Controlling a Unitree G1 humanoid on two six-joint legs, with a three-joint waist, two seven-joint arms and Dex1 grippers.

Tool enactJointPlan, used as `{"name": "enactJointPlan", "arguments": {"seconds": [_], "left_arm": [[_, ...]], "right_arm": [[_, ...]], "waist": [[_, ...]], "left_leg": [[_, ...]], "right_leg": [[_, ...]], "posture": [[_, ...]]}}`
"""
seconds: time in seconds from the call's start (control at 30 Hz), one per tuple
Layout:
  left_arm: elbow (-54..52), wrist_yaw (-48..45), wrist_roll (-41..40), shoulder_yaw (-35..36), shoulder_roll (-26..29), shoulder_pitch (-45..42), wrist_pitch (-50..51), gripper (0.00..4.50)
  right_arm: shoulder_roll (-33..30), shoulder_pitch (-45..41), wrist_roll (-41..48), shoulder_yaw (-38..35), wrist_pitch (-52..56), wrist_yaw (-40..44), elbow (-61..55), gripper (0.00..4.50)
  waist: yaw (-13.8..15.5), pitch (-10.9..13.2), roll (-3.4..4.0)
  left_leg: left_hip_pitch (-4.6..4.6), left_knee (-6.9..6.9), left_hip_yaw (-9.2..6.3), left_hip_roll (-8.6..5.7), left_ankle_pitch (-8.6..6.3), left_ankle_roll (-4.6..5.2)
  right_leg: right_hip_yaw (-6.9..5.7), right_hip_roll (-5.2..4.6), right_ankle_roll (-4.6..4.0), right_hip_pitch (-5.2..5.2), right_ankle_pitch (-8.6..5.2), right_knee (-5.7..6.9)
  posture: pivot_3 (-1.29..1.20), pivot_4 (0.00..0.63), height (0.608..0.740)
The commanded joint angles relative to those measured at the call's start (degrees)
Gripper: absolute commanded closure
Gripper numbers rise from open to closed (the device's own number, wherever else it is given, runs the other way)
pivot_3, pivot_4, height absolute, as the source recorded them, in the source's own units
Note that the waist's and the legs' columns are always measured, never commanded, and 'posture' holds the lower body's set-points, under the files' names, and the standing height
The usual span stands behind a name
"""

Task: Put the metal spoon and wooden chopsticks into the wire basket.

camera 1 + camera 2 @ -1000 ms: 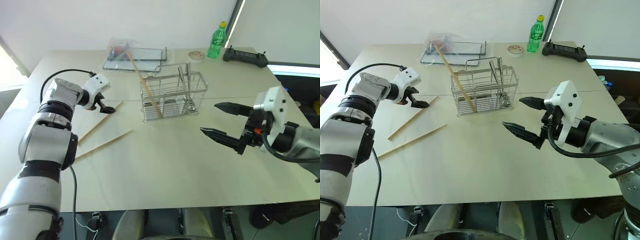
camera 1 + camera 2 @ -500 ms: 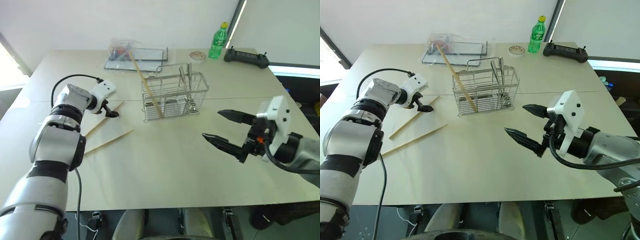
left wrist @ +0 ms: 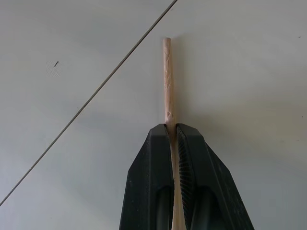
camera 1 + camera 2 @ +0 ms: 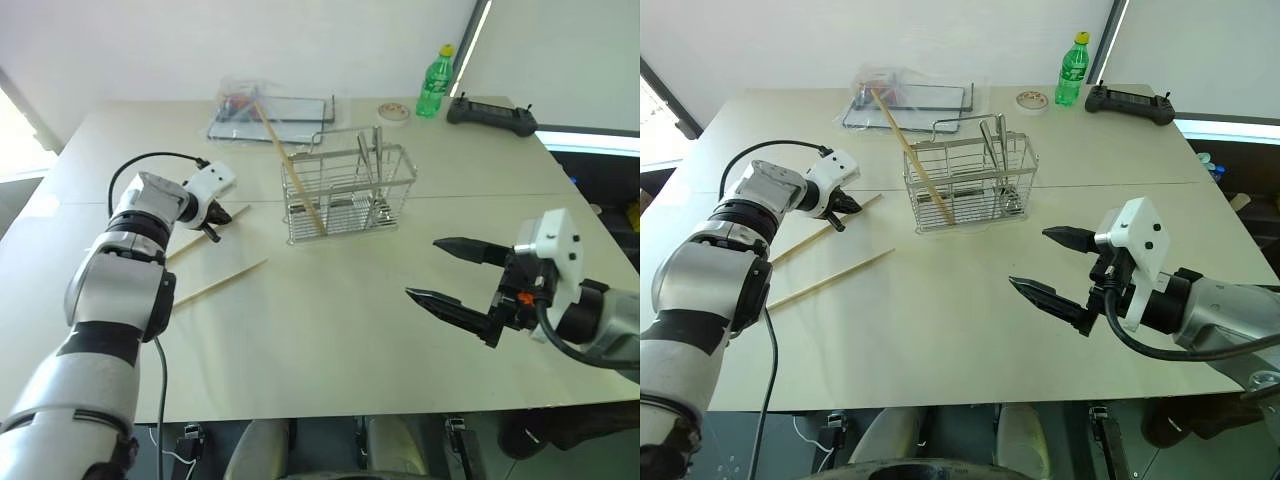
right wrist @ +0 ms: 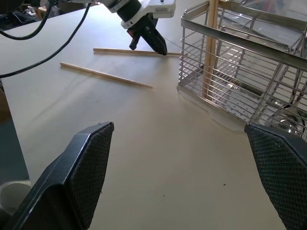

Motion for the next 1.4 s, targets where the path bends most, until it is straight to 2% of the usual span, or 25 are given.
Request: {"name": "enactJointPlan", "arguments": {"seconds": [0.03, 0.27, 0.5, 0.7, 0.87, 0.97, 1.13, 1.3, 1.4], "left_arm": [[-0.39, 0.77, 0.01, 1.26, 0.56, -0.07, -0.20, 4.45], [-1.39, 4.13, -5.01, 8.24, 3.03, -3.06, -0.08, 4.45], [-5.84, 5.30, -20.81, 25.78, 9.14, -11.73, -1.08, 4.45], [-16.65, 1.67, -30.14, 32.50, 11.26, -13.29, 2.61, 4.45], [-35.70, 5.90, -39.47, 35.76, 5.20, -10.91, 11.29, 4.45], [-48.46, 11.19, -44.72, 36.45, -1.40, -7.91, 15.29, 4.45], [-62.09, 14.32, -47.35, 31.47, -9.21, -0.77, 18.56, 4.45], [-64.78, 13.95, -45.58, 25.92, -12.64, 5.54, 16.34, 4.45], [-63.55, 14.36, -42.56, 23.93, -13.25, 7.09, 10.15, 4.45]], "right_arm": [[-0.73, -0.49, 0.42, -1.48, -1.49, 0.14, -0.43, 0.00], [-1.51, 0.29, -1.41, -0.97, -1.37, 2.53, 1.14, 0.00], [-2.33, 1.47, -0.85, -2.71, -0.62, 3.46, 1.97, 0.00], [-2.12, 0.89, -0.28, -2.20, -0.48, 2.47, 2.58, 0.00], [-2.27, -0.53, -0.50, -0.89, -0.55, 2.22, 3.69, 0.00], [-2.37, -1.76, -0.71, -0.20, -0.47, 2.13, 4.43, 0.00], [-2.19, -2.79, -0.51, 0.47, -0.24, 1.36, 4.51, 0.00], [-1.91, -2.91, 0.43, 0.08, -0.04, -0.36, 3.87, 0.00], [-1.54, -2.87, 2.48, -1.04, 0.14, -2.25, 3.72, 0.00]], "waist": [[0.00, 0.00, 0.00], [-0.05, 0.00, -0.01], [-0.04, 0.05, -0.14], [-0.09, -0.03, -0.01], [0.12, -0.03, -0.08], [0.07, -0.04, -0.08], [-0.13, -0.08, 0.00], [-0.01, -0.09, 0.02], [0.03, -0.09, 0.01]], "left_leg": [[0.00, 0.00, 0.00, 0.00, 0.00, 0.00], [0.01, 0.02, 0.00, 0.00, 0.00, 0.00], [-0.01, 0.02, -0.02, 0.02, 0.00, -0.01], [0.08, 0.01, 0.02, 0.02, 0.00, -0.01], [0.05, 0.15, -0.05, 0.03, 0.02, -0.05], [0.01, 0.27, -0.08, -0.02, 0.02, -0.05], [0.06, 0.29, -0.05, 0.01, 0.02, -0.05], [0.08, 0.30, 0.02, 0.02, 0.02, -0.05], [0.07, 0.30, 0.04, 0.02, 0.02, -0.05]], "right_leg": [[0.00, 0.00, 0.00, 0.00, 0.00, 0.00], [0.00, 0.00, 0.00, 0.00, 0.00, 0.02], [0.00, 0.00, 0.01, -0.02, 0.00, 0.00], [0.01, -0.02, 0.01, 0.02, 0.01, 0.02], [0.00, 0.00, -0.01, 0.12, 0.05, 0.03], [0.02, -0.02, 0.03, 0.19, 0.11, -0.02], [0.05, 0.02, -0.03, 0.18, 0.16, 0.02], [0.06, 0.04, -0.08, 0.17, 0.19, 0.02], [0.06, 0.04, -0.09, 0.17, 0.20, 0.00]], "posture": [[0.00, 0.150, 0.719], [0.00, 0.150, 0.719], [0.00, 0.150, 0.719], [0.00, 0.150, 0.719], [0.00, 0.150, 0.719], [0.00, 0.150, 0.719], [0.00, 0.150, 0.719], [0.00, 0.150, 0.719], [0.00, 0.150, 0.719]]}}
